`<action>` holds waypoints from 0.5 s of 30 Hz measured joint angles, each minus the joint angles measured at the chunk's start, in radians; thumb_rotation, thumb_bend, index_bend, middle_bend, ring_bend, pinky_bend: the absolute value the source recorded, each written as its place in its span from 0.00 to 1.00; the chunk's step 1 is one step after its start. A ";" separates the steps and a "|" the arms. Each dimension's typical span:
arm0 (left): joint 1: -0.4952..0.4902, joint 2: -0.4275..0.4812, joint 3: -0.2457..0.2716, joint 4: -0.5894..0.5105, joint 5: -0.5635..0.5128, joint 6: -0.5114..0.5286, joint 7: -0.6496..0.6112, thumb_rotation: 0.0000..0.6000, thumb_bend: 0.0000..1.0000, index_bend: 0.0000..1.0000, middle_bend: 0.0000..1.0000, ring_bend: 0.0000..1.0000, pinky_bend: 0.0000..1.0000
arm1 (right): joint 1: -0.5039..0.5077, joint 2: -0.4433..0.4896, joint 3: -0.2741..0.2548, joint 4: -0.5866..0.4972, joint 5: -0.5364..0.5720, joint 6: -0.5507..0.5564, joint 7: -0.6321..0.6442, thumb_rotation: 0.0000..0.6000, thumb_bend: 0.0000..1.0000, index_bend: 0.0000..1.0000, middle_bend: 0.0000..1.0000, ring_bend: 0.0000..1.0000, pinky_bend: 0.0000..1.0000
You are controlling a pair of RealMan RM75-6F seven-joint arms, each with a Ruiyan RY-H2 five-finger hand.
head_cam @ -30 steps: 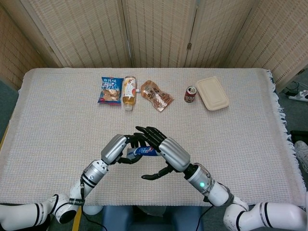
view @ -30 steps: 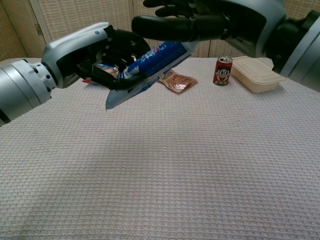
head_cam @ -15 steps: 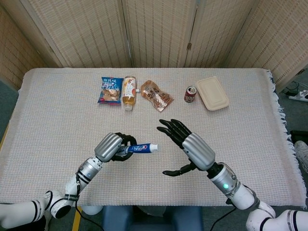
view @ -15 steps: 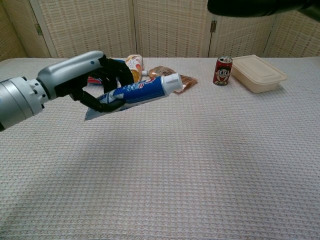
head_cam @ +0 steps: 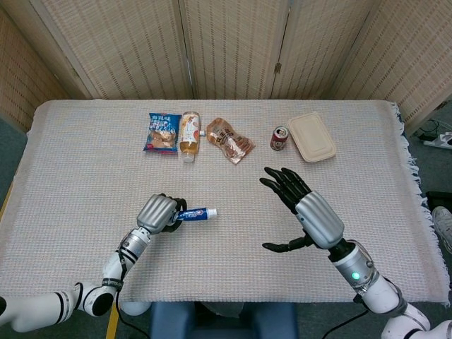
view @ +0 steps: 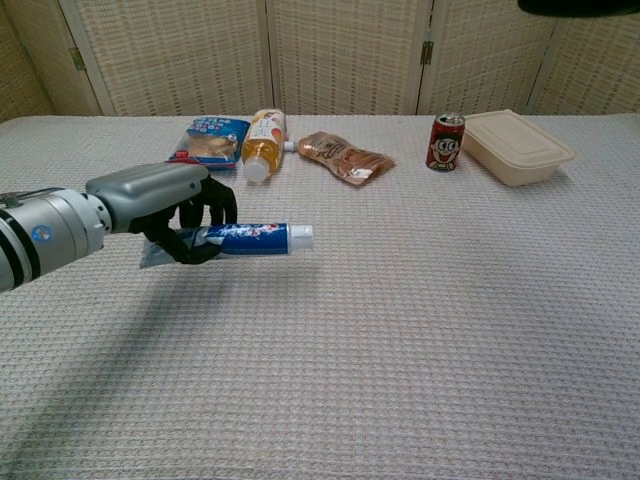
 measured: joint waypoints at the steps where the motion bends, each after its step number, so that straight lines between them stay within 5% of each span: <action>1: -0.001 -0.010 -0.005 0.003 -0.026 0.000 0.024 1.00 0.71 0.62 0.70 0.55 0.48 | -0.003 0.003 -0.001 0.000 -0.001 0.002 0.000 0.48 0.04 0.00 0.00 0.00 0.00; 7: -0.003 -0.054 -0.033 0.011 -0.180 0.016 0.159 1.00 0.53 0.53 0.66 0.52 0.50 | -0.019 0.018 -0.005 0.001 -0.008 0.010 0.004 0.48 0.04 0.00 0.00 0.00 0.00; 10: -0.003 -0.060 -0.044 -0.001 -0.254 0.027 0.211 1.00 0.35 0.32 0.54 0.42 0.42 | -0.027 0.020 -0.007 0.002 -0.011 0.015 0.003 0.48 0.04 0.00 0.00 0.00 0.00; 15: -0.002 -0.047 -0.062 -0.057 -0.372 0.041 0.265 1.00 0.27 0.04 0.32 0.22 0.27 | -0.035 0.028 -0.007 0.001 -0.008 0.014 0.005 0.48 0.04 0.00 0.00 0.00 0.00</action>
